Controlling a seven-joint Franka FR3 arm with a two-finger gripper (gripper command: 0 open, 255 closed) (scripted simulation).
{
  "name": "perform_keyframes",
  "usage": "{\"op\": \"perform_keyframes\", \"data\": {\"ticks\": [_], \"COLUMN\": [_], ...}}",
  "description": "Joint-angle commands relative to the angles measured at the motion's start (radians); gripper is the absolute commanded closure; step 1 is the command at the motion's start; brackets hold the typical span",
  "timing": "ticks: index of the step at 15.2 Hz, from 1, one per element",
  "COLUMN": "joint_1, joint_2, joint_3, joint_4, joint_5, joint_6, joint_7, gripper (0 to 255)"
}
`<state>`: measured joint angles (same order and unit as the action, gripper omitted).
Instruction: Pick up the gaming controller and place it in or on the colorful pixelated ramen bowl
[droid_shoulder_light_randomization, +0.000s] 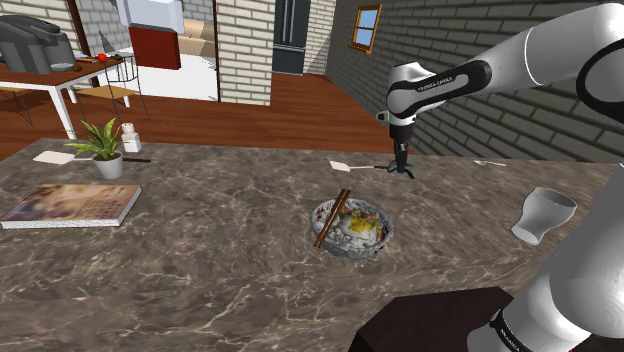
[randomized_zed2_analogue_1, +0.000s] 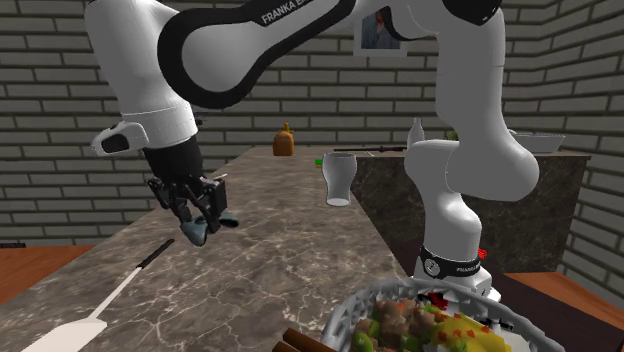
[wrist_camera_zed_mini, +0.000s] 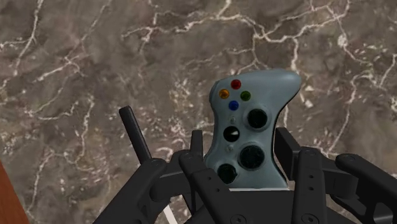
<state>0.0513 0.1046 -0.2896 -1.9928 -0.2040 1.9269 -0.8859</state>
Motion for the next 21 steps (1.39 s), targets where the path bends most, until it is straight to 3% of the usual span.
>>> {"op": "perform_keyframes", "data": {"ticks": [1, 21], "joint_1": [0.000, 0.007], "joint_2": [-0.010, -0.064], "joint_3": [-0.001, 0.003], "joint_4": [0.016, 0.222], "joint_5": [-0.001, -0.004], "joint_6": [-0.025, -0.280], "joint_7": [-0.005, -0.043], "gripper": [255, 255]}}
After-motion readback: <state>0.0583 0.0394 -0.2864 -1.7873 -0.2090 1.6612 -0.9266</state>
